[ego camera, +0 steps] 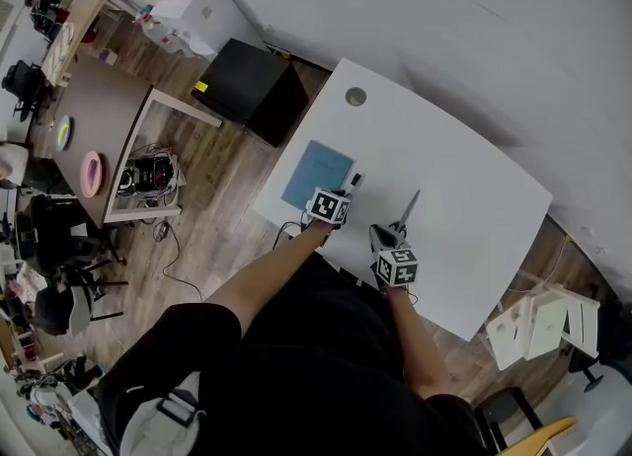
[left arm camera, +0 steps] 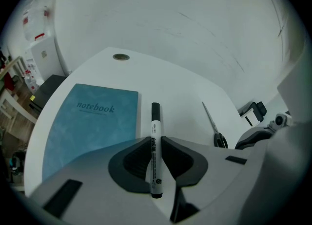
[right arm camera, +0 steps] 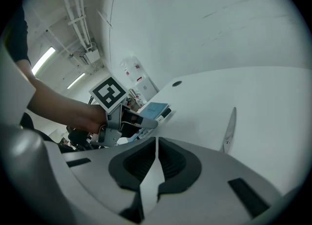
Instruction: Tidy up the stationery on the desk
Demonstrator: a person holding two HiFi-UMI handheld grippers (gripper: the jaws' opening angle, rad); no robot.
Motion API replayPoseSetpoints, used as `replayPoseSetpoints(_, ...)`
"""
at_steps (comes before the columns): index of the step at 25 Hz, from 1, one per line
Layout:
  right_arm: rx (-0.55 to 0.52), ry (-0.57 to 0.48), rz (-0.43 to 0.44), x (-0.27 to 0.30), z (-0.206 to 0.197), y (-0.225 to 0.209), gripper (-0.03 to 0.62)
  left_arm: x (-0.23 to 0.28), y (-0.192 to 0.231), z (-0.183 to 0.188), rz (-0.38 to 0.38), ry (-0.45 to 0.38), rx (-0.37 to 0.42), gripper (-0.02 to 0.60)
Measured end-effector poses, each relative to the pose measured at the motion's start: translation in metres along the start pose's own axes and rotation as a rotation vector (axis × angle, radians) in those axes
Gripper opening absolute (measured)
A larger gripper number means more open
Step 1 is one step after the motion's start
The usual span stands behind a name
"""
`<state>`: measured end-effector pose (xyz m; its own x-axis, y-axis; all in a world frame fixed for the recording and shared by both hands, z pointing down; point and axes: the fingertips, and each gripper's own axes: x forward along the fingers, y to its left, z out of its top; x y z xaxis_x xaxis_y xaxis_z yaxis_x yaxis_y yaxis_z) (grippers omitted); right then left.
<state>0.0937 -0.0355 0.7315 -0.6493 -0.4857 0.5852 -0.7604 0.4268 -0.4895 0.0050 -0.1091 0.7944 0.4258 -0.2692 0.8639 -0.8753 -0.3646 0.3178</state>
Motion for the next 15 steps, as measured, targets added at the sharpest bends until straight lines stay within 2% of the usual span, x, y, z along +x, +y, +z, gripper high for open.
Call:
replayPoseSetpoints(3, 0.004, 0.002, -0.004, -0.0019, -0.0024, -0.0003, 0.04, 0.0011, 0.0052, -0.0041, 0.019, 0.008, -0.038, 0.074)
replayPoseSetpoints(15, -0.005, -0.013, 0.026, -0.0031, 0.0005, -0.0007, 0.04, 0.0023, 0.008, -0.0044, 0.053, -0.012, -0.046, 0.075)
